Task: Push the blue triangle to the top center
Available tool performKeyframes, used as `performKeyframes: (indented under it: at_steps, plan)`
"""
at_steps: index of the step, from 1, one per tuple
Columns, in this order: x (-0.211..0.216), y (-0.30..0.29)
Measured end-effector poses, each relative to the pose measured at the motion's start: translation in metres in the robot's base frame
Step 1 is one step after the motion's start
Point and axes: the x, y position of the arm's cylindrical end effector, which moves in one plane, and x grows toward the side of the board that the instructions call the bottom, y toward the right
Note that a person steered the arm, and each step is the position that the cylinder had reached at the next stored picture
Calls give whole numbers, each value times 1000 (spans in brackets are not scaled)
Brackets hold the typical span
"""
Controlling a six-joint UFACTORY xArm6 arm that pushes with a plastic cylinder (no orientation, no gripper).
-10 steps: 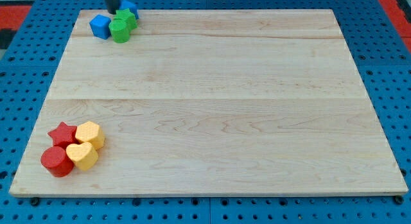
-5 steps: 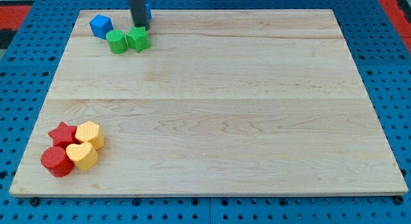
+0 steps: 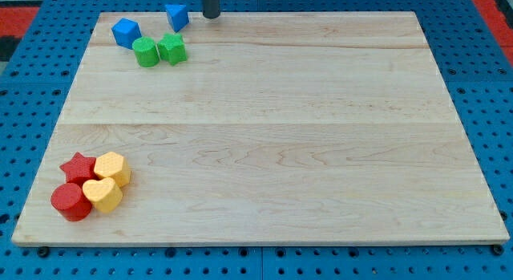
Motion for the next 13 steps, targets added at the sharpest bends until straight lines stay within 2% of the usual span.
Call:
performKeyframes:
  at_steps: [4,9,13]
  plan:
    - [1,-25]
    - [57,-60]
    - [44,-80]
